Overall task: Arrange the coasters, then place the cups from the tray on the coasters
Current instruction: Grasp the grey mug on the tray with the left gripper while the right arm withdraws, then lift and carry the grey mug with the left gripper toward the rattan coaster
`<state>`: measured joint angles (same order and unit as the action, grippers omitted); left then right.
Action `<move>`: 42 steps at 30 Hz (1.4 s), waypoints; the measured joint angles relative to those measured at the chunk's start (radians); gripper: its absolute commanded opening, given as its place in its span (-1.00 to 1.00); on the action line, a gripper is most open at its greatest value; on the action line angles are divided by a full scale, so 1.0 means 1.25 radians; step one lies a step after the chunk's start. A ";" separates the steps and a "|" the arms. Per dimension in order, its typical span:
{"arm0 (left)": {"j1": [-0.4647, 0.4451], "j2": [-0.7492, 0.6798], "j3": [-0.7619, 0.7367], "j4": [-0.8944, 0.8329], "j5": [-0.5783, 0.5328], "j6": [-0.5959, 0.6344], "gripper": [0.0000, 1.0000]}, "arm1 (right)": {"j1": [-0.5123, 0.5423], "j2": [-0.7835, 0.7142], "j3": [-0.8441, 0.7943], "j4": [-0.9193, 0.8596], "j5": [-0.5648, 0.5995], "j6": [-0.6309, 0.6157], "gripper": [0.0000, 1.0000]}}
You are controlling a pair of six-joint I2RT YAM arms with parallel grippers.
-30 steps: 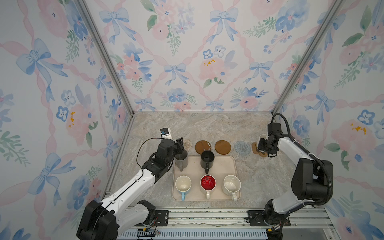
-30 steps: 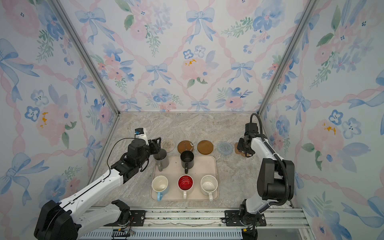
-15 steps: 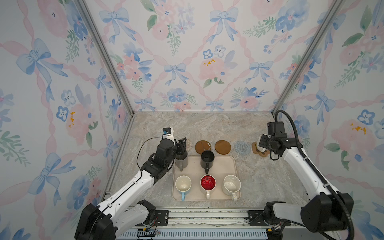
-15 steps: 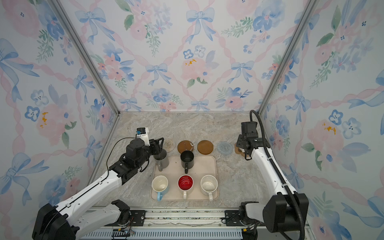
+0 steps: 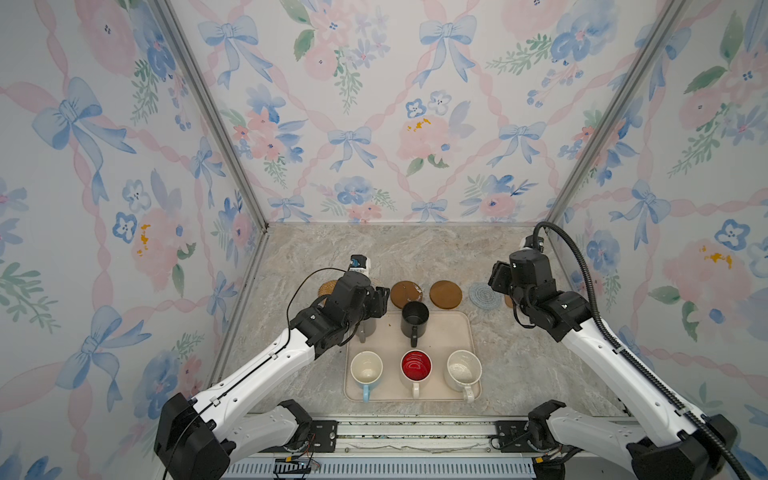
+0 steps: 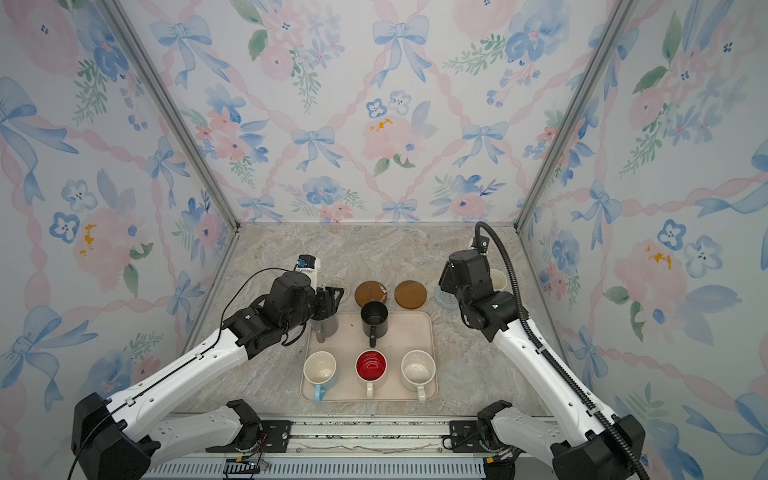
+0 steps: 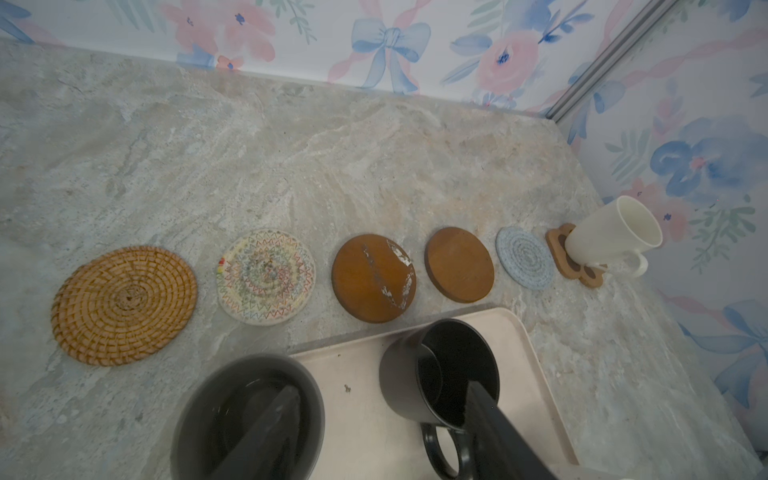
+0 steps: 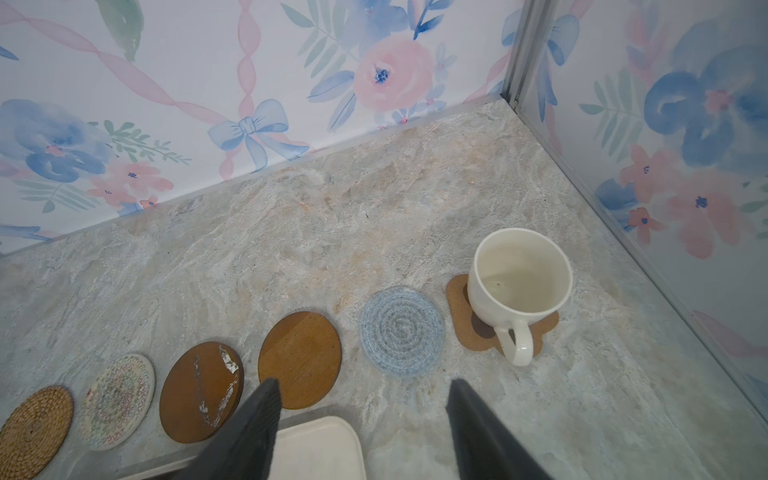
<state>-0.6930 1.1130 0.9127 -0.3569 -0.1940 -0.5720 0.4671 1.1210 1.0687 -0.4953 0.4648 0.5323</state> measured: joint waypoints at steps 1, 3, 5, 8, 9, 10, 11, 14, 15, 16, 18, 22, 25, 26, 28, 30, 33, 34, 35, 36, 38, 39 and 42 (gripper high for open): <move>-0.008 0.003 0.000 -0.026 -0.007 -0.008 0.18 | 0.003 0.006 -0.007 0.011 -0.004 0.001 0.33; -0.021 0.010 0.000 -0.068 -0.020 -0.021 0.17 | 0.006 0.023 -0.015 0.027 -0.013 0.003 0.33; -0.035 0.016 0.000 -0.112 -0.034 -0.039 0.16 | 0.010 0.047 -0.015 0.040 -0.022 0.003 0.34; -0.053 0.009 0.000 -0.154 -0.049 -0.070 0.14 | 0.021 0.078 -0.015 0.055 -0.034 0.002 0.35; -0.057 0.003 -0.002 -0.160 -0.053 -0.079 0.13 | 0.023 0.085 -0.015 0.057 -0.038 0.002 0.33; -0.062 -0.007 -0.007 -0.167 -0.059 -0.090 0.13 | 0.026 0.092 -0.015 0.060 -0.040 0.002 0.33; -0.065 -0.018 -0.013 -0.175 -0.064 -0.100 0.13 | 0.026 0.099 -0.015 0.064 -0.043 0.002 0.33; -0.069 -0.049 -0.034 -0.197 -0.079 -0.128 0.12 | 0.027 0.111 -0.015 0.074 -0.052 0.002 0.33; -0.069 -0.056 -0.040 -0.202 -0.085 -0.135 0.12 | 0.027 0.114 -0.015 0.077 -0.054 0.002 0.34; -0.069 -0.061 -0.045 -0.208 -0.090 -0.141 0.12 | 0.027 0.117 -0.015 0.078 -0.055 0.002 0.34; -0.069 -0.063 -0.052 -0.217 -0.099 -0.154 0.12 | 0.027 0.124 -0.015 0.079 -0.055 0.001 0.33; -0.069 -0.051 -0.057 -0.225 -0.103 -0.164 0.12 | 0.027 0.131 -0.015 0.084 -0.057 0.000 0.34; -0.069 -0.018 -0.057 -0.225 -0.105 -0.169 0.13 | 0.027 0.131 -0.015 0.086 -0.058 0.000 0.35; -0.069 -0.004 -0.057 -0.225 -0.106 -0.170 0.14 | 0.027 0.131 -0.015 0.087 -0.058 0.000 0.35; -0.069 0.019 -0.057 -0.226 -0.106 -0.172 0.16 | 0.027 0.131 -0.015 0.087 -0.058 -0.001 0.36; -0.069 0.037 -0.057 -0.225 -0.109 -0.172 0.16 | 0.027 0.131 -0.015 0.089 -0.058 -0.001 0.36; -0.069 0.057 -0.057 -0.225 -0.119 -0.175 0.14 | 0.027 0.131 -0.015 0.089 -0.057 -0.001 0.36; -0.069 0.062 -0.057 -0.225 -0.124 -0.175 0.13 | 0.027 0.131 -0.015 0.089 -0.057 -0.001 0.37; -0.069 0.066 -0.057 -0.225 -0.129 -0.175 0.12 | 0.027 0.131 -0.015 0.089 -0.057 -0.001 0.37; -0.069 0.070 -0.057 -0.225 -0.132 -0.175 0.11 | 0.027 0.131 -0.015 0.089 -0.057 -0.001 0.37; -0.069 0.080 -0.057 -0.225 -0.138 -0.175 0.08 | 0.027 0.132 -0.015 0.090 -0.058 -0.001 0.37; -0.069 0.085 -0.057 -0.225 -0.142 -0.175 0.07 | 0.027 0.134 -0.015 0.090 -0.057 -0.001 0.36; -0.068 0.102 -0.057 -0.225 -0.154 -0.178 0.02 | 0.027 0.140 -0.015 0.089 -0.058 -0.001 0.37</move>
<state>-0.7784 1.2407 0.8413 -0.6380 -0.3859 -0.7948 0.5014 1.2961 1.0500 -0.3836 0.3927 0.5312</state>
